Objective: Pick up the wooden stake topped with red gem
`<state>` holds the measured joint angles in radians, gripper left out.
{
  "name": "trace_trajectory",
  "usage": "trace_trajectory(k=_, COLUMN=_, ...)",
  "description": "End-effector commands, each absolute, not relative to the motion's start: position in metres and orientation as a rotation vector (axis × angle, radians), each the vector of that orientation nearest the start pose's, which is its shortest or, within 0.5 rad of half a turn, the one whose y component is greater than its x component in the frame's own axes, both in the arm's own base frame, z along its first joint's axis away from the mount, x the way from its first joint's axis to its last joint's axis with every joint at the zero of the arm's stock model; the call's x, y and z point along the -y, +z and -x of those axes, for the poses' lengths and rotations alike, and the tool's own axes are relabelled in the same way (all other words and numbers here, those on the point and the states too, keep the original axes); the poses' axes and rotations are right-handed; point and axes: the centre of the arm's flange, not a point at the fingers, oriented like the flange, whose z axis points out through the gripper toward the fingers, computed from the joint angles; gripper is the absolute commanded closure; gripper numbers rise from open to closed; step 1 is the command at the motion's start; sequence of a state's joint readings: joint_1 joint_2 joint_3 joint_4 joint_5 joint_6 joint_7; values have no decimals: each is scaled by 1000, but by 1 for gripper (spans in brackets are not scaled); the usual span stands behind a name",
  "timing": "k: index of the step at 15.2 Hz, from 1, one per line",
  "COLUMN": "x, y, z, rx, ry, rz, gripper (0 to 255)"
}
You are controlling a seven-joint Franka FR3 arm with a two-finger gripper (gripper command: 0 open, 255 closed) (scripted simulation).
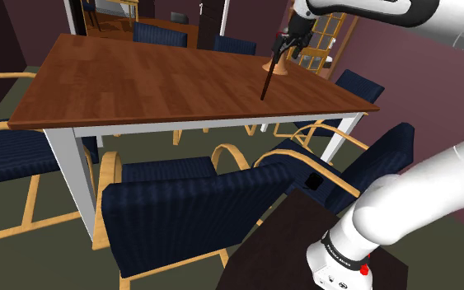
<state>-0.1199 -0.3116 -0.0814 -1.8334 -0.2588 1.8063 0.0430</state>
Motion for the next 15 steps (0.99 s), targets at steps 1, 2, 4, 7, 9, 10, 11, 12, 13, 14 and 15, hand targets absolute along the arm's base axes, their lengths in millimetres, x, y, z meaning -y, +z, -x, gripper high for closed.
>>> trace_trajectory(k=1, x=137, y=693, z=-479, rx=-391, ry=-470, rz=3387, gripper=0)
trace_trajectory(k=2, x=143, y=696, z=-486, rx=-402, ry=-481, rz=3407, gripper=0)
trace_trajectory(k=4, x=156, y=704, z=-501, rx=-425, ry=-504, rz=3446, gripper=0)
trace_trajectory(k=7, x=174, y=717, z=-524, rx=-460, ry=-538, rz=3504, gripper=0)
trace_trajectory(k=9, x=186, y=727, z=-538, rx=-484, ry=-562, rz=3542, gripper=0)
trace_trajectory(k=10, x=192, y=732, z=-545, rx=-496, ry=-574, rz=3561, gripper=0)
trace_trajectory(k=11, x=197, y=737, z=-552, rx=-508, ry=-586, rz=3580, gripper=0)
trace_trajectory(k=12, x=202, y=741, z=-558, rx=-518, ry=-596, rz=3594, gripper=0)
trace_trajectory(k=13, x=202, y=736, z=-558, rx=-518, ry=-596, rz=3594, gripper=0)
trace_trajectory(k=14, x=202, y=731, z=-558, rx=-518, ry=-596, rz=3594, gripper=0)
trace_trajectory(k=15, x=202, y=725, z=-558, rx=-518, ry=-596, rz=3594, gripper=0)
